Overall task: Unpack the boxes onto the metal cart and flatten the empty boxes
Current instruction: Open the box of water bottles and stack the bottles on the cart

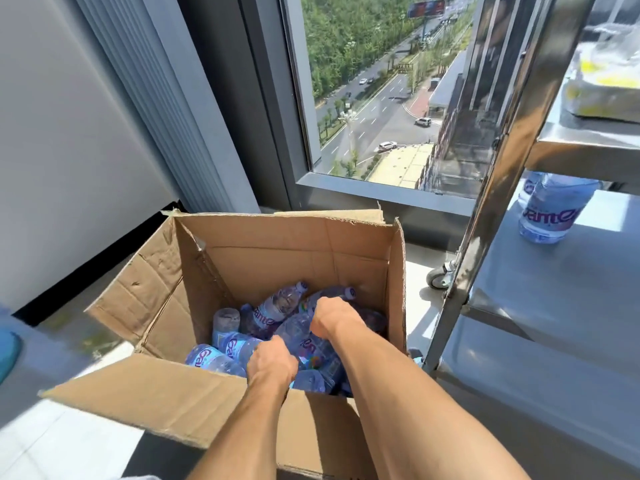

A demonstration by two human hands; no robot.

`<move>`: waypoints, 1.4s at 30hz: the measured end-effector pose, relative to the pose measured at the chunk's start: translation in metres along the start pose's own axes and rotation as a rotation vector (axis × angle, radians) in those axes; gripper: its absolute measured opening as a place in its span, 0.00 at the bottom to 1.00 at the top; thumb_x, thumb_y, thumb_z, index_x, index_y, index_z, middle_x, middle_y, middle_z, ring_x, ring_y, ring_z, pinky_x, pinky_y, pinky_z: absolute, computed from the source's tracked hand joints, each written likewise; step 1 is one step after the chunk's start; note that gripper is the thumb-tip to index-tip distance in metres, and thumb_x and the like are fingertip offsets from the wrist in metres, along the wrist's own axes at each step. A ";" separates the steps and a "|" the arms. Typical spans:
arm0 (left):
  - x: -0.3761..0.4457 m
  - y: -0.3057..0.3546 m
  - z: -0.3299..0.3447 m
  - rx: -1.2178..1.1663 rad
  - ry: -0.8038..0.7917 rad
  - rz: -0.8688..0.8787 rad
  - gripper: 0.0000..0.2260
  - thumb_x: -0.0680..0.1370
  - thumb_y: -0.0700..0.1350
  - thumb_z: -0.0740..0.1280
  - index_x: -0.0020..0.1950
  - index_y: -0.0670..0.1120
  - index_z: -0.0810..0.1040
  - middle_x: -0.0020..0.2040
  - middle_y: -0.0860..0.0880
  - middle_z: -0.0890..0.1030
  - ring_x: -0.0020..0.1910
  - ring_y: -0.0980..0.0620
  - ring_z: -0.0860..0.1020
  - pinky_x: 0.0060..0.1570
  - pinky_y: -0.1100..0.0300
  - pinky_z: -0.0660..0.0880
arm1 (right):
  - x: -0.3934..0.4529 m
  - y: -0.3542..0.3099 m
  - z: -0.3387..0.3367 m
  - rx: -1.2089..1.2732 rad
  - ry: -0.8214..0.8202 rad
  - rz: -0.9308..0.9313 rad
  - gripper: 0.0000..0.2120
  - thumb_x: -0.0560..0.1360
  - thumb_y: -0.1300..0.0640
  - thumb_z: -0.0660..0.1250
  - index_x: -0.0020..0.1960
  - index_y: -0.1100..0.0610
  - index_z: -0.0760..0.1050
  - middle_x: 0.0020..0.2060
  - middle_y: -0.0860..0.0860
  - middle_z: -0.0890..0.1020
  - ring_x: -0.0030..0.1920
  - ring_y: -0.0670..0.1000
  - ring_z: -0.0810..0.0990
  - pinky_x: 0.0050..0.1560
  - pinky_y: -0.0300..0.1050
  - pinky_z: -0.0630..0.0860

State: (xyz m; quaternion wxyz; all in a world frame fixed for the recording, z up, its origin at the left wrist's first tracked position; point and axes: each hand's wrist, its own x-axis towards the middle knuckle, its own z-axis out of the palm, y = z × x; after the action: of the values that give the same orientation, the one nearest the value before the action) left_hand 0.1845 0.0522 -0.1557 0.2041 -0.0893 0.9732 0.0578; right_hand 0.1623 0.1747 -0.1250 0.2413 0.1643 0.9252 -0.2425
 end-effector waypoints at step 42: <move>-0.089 0.052 -0.164 -1.635 -0.148 0.143 0.21 0.68 0.51 0.70 0.58 0.44 0.78 0.49 0.42 0.81 0.40 0.45 0.81 0.36 0.56 0.79 | -0.139 0.021 -0.114 1.246 -0.109 -0.179 0.23 0.72 0.48 0.66 0.57 0.66 0.77 0.50 0.61 0.82 0.44 0.56 0.79 0.49 0.47 0.74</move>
State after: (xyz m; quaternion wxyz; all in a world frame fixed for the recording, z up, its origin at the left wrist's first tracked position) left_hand 0.1909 0.0922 0.0343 0.1343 -0.1433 0.6113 0.7666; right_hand 0.2447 0.2261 0.0284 0.1259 0.1833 0.6068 -0.7631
